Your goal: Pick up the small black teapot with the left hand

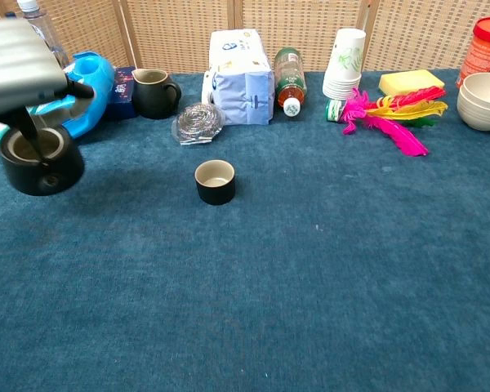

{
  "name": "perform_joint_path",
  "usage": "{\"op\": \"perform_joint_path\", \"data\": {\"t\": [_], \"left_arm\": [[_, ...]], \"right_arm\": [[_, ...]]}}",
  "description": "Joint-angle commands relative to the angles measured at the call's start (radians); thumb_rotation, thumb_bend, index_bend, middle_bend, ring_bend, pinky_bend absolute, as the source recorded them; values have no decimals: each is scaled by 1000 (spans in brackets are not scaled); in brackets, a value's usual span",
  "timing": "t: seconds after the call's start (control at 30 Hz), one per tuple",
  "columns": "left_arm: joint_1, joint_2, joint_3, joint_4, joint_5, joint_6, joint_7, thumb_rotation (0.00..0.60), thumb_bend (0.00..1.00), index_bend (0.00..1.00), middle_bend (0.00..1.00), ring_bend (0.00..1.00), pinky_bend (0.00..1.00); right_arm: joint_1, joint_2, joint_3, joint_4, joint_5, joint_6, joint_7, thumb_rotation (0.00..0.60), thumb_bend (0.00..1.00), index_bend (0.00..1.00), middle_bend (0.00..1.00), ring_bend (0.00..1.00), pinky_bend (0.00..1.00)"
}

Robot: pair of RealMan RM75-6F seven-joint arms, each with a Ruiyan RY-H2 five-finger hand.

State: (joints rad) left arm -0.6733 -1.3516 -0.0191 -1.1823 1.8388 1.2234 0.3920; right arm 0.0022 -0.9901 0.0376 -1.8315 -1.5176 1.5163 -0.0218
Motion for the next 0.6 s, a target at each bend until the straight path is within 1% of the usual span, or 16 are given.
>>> {"op": "perform_joint_path", "data": {"t": [0.03,0.17,0.23,0.3,0.37,0.4,0.5,0.6], "left_arm": [[19,17,-63,-98,-117,-30,42,600,691,761,877,820,973],[19,21,-108,-177,-210,-73,123,600,690,761,877,817,973],[17,15,-136,-231,-279,-103,189,600,690,761,877,817,973],[20,3,-163,-279,-362,-126,253,600,690,761,877,816,973],[26,-21,-197,-328,-479,-141,333,600,689,761,877,814,973],[25,-39,-216,-356,-553,-143,392,600,688,761,877,813,973],[9,-74,-239,-401,-663,-133,516,600,686,761,877,811,973],[-7,-105,-245,-423,-720,-115,586,600,686,761,877,810,973]], "right_arm": [[0,0,0,0,-1,0,1,600,0,0,0,0,0],[0,1,-1,-1,-2,0,2,600,0,0,0,0,0],[0,2,-2,-1,-3,0,4,600,0,0,0,0,0],[-1,2,-1,-1,-4,2,5,600,0,0,0,0,0],[0,2,-2,0,-4,1,5,600,0,0,0,0,0],[0,2,-2,0,-5,-1,5,600,0,0,0,0,0],[1,2,-5,1,-8,-3,4,600,0,0,0,0,0],[1,2,-5,1,-9,-4,5,600,0,0,0,0,0]]}}
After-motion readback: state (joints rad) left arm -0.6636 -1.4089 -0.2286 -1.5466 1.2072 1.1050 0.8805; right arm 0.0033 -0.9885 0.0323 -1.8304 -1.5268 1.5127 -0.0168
